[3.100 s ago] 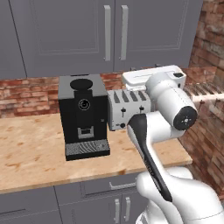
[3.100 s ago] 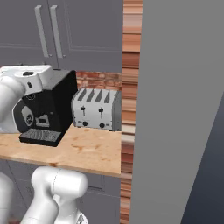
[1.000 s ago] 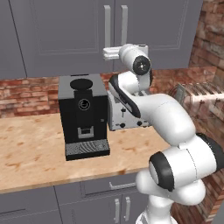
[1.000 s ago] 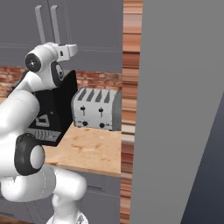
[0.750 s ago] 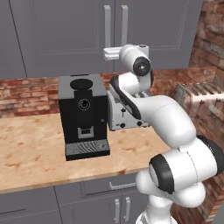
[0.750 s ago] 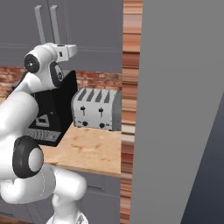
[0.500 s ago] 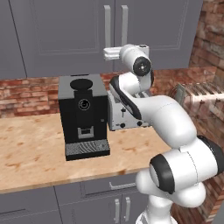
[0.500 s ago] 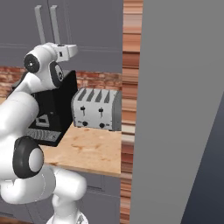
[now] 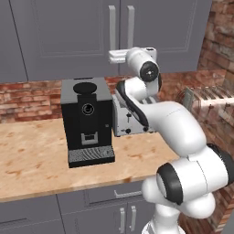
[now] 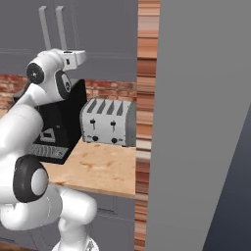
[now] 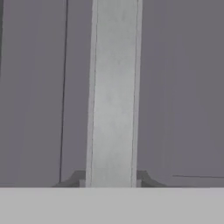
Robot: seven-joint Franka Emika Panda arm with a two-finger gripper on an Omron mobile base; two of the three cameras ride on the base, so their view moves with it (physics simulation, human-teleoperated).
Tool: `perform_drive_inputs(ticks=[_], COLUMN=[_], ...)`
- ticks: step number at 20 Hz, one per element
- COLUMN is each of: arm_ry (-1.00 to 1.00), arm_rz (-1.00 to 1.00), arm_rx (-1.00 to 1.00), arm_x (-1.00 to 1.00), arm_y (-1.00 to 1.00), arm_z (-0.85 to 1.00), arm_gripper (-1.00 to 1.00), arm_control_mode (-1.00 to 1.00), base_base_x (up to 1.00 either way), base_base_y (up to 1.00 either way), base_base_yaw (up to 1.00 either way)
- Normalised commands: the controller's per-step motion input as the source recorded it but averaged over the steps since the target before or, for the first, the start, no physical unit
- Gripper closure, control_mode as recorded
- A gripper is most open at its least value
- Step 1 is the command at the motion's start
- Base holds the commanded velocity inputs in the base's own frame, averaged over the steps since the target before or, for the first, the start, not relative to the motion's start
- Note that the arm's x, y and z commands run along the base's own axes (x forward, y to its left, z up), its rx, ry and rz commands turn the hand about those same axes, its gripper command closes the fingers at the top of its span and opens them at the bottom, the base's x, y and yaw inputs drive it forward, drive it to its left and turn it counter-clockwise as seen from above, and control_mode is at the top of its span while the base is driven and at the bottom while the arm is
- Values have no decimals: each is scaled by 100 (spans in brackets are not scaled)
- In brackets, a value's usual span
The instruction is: Open the cabinet directly in front. Then move the beer and the mug to the dining counter with the candle on it.
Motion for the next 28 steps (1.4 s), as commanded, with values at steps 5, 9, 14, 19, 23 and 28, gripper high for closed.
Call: perform_drive_inputs(ticks=[5, 9, 14, 19, 23, 28], arm_ry=[-17, -21, -19, -17, -18, -9], arm_rz=[0, 0, 0, 0, 0, 0], arm_rx=[0, 0, 0, 0, 0, 0], arm_x=[-47, -61, -59, -61, -67, -33], arm_y=[-24, -40, -42, -49, -59, -25], arm_z=[19, 27, 33, 36, 39, 21], arm_gripper=[100, 100, 100, 100, 100, 100], arm_control_mode=[-100, -100, -100, -100, -100, -100], base_base_x=[0, 0, 0, 0, 0, 0], base_base_y=[0, 0, 0, 0, 0, 0], base_base_yaw=[0, 0, 0, 0, 0, 0])
